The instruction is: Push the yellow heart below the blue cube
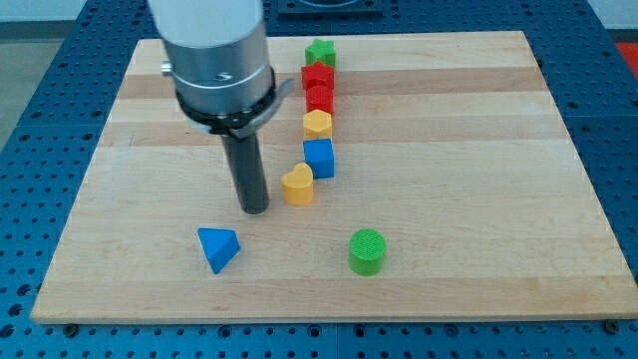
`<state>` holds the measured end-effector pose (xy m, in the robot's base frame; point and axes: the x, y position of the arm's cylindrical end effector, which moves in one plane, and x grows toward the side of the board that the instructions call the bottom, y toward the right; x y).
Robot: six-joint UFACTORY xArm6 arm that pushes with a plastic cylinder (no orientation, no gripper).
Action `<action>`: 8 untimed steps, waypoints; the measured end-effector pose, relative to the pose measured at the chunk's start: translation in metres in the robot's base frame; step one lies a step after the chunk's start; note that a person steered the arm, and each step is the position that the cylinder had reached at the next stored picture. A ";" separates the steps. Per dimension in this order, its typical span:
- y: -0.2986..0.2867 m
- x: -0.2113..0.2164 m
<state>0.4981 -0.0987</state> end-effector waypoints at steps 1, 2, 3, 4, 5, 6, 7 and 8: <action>-0.008 -0.015; -0.001 -0.029; 0.018 -0.029; 0.040 -0.029; 0.054 -0.027; 0.055 -0.025; 0.053 -0.014; 0.053 -0.005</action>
<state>0.4931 -0.0457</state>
